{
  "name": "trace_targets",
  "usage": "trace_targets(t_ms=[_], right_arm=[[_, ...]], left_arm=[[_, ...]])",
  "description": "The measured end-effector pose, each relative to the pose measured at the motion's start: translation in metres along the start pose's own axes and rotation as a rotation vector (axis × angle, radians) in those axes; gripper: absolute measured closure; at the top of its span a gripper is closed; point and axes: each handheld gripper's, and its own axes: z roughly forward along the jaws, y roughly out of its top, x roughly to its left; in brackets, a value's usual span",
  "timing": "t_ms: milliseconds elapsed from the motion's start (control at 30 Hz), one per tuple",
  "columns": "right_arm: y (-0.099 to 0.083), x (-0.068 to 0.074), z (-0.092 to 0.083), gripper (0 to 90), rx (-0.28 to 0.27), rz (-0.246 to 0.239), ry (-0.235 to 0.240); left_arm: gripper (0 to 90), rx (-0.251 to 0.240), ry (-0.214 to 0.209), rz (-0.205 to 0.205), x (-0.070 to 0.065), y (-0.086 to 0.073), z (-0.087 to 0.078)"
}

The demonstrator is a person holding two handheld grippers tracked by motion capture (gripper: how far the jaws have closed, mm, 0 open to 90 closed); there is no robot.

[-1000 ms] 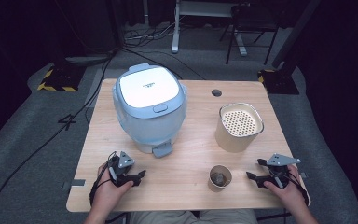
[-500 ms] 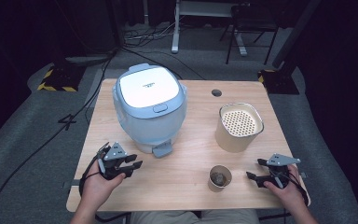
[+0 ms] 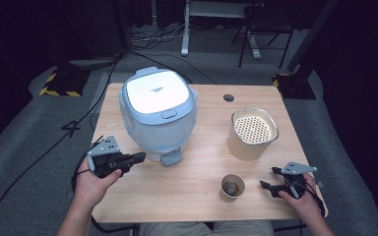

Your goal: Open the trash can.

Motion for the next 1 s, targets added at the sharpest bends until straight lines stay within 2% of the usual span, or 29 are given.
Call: trace_targets(t_ms=[167, 200, 233, 367, 400, 533, 600, 833, 933, 1000], right_arm=[[0.0, 0.0, 0.0, 21.4, 0.0, 0.0, 0.0], [0.0, 0.0, 0.0, 21.4, 0.0, 0.0, 0.0], [0.0, 0.0, 0.0, 21.4, 0.0, 0.0, 0.0], [0.0, 0.0, 0.0, 21.4, 0.0, 0.0, 0.0], [0.0, 0.0, 0.0, 21.4, 0.0, 0.0, 0.0], [0.0, 0.0, 0.0, 21.4, 0.0, 0.0, 0.0], [0.0, 0.0, 0.0, 21.4, 0.0, 0.0, 0.0], [0.0, 0.0, 0.0, 21.4, 0.0, 0.0, 0.0], [0.0, 0.0, 0.0, 21.4, 0.0, 0.0, 0.0], [0.0, 0.0, 0.0, 21.4, 0.0, 0.0, 0.0]], left_arm=[[90.0, -0.055, -0.049, -0.008, -0.002, 0.021, -0.004], [90.0, -0.091, -0.063, -0.009, -0.003, 0.03, -0.005], [90.0, -0.091, -0.063, -0.009, -0.003, 0.03, -0.005], [90.0, -0.155, -0.066, 0.026, -0.003, 0.049, -0.006], [90.0, -0.173, -0.078, 0.033, -0.002, 0.057, -0.005], [90.0, -0.184, -0.084, 0.045, -0.002, 0.069, -0.004], [89.6, -0.182, -0.059, 0.047, 0.0, 0.076, -0.003], [89.5, -0.19, -0.017, 0.071, 0.0, 0.095, 0.007], [89.5, -0.175, -0.016, 0.084, -0.002, 0.103, 0.015], [88.4, -0.152, 0.002, 0.099, -0.003, 0.109, 0.022]])
